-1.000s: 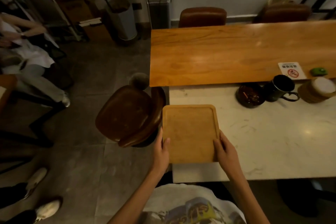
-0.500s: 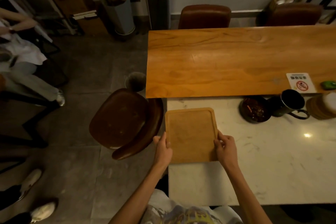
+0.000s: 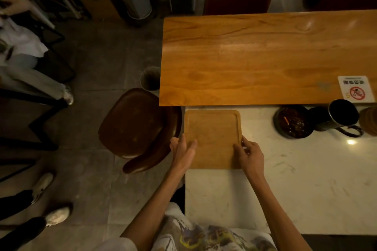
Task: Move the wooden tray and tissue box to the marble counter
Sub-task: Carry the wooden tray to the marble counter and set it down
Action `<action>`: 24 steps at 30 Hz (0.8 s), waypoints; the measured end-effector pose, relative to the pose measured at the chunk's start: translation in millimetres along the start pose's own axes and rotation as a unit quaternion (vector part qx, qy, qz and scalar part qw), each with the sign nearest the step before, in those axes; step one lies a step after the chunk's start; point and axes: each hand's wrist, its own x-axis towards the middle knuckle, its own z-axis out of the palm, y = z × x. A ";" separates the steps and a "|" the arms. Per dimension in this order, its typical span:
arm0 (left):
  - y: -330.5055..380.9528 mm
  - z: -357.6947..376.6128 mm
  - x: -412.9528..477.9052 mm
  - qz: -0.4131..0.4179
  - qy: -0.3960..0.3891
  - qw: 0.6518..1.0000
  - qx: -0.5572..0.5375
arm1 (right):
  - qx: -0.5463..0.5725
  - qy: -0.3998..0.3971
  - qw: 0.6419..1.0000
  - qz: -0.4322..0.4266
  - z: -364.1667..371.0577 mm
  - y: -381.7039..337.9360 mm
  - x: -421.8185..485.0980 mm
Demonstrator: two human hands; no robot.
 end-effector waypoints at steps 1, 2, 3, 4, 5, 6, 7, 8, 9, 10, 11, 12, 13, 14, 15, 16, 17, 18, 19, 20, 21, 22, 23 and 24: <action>-0.6 0.0 1.6 -0.004 -0.004 1.000 -0.005 | 0.012 -0.001 1.000 0.005 1.6 1.6 0.9; -2.3 0.4 3.0 -0.011 -0.010 1.000 -0.010 | 0.019 -0.002 1.000 0.007 2.2 2.2 1.3; -3.2 1.1 3.6 -0.018 -0.016 1.000 -0.012 | 0.025 -0.001 1.000 0.007 2.9 4.6 3.0; -4.1 2.2 4.4 -0.023 -0.017 1.000 -0.013 | 0.031 -0.001 0.999 0.008 3.5 7.2 4.7; -3.8 2.8 4.6 -0.024 -0.015 1.000 -0.012 | 0.037 0.000 0.999 0.008 4.2 9.8 6.9; -3.5 3.2 5.6 -0.022 -0.012 1.000 -0.014 | 0.050 0.003 0.999 0.011 4.0 8.5 7.7; -2.4 3.1 6.3 -0.018 -0.010 1.000 -0.015 | 0.062 0.010 0.998 0.013 3.3 5.4 8.6; -1.2 2.5 7.5 -0.015 -0.008 1.000 -0.015 | 0.070 0.021 0.997 0.017 2.0 1.5 9.0; 0.0 1.5 8.1 -0.013 -0.006 1.000 -0.011 | 0.066 0.032 0.997 0.025 1.0 -0.4 9.5; 0.7 1.0 8.8 -0.012 -0.005 1.000 -0.007 | 0.049 0.038 0.997 0.035 0.5 -1.9 9.4; 0.7 0.7 9.2 -0.010 -0.005 1.000 -0.006 | 0.025 0.038 0.998 0.038 0.1 -2.0 9.2; 0.0 0.7 9.7 -0.009 -0.005 1.000 -0.010 | 0.003 0.036 0.999 0.038 -1.2 -4.1 7.7; -0.1 0.7 9.5 -0.008 -0.005 1.000 -0.014 | -0.009 0.036 0.999 0.033 -1.2 -4.3 7.6; -0.6 1.0 9.7 -0.007 -0.003 1.000 -0.019 | -0.016 0.038 0.999 0.028 -0.8 -4.1 7.4; -0.1 1.0 9.3 -0.005 0.000 1.000 -0.021 | -0.025 0.044 0.998 0.026 0.8 -2.6 8.6; 0.4 1.3 9.6 -0.003 0.002 1.000 -0.022 | -0.036 0.052 0.998 0.026 2.6 -0.9 9.6; 1.6 1.1 9.4 -0.002 0.004 1.000 -0.022 | -0.038 0.057 0.997 0.026 3.6 1.0 10.7; 2.5 1.1 10.0 -0.002 0.006 1.000 -0.024 | -0.028 0.056 0.997 0.033 3.8 2.7 11.3; 3.5 0.6 10.2 -0.002 0.007 1.000 -0.027 | -0.013 0.050 0.998 0.038 4.2 5.4 12.2; 4.1 0.5 11.1 -0.002 0.006 1.000 -0.029 | -0.007 0.035 0.999 0.037 3.6 5.8 12.1; 4.9 0.1 10.8 -0.001 0.003 1.000 -0.024 | -0.010 0.017 1.000 0.024 3.0 6.8 12.2; 5.1 0.4 11.1 0.001 -0.001 1.000 -0.012 | -0.030 0.003 1.000 0.006 2.1 6.6 11.3; 4.6 0.5 10.6 0.005 -0.006 1.000 0.012 | -0.057 -0.010 0.998 -0.016 1.7 7.5 10.6; 3.0 0.5 10.1 0.012 -0.008 0.999 0.044 | -0.090 -0.021 0.995 -0.036 2.3 8.9 9.3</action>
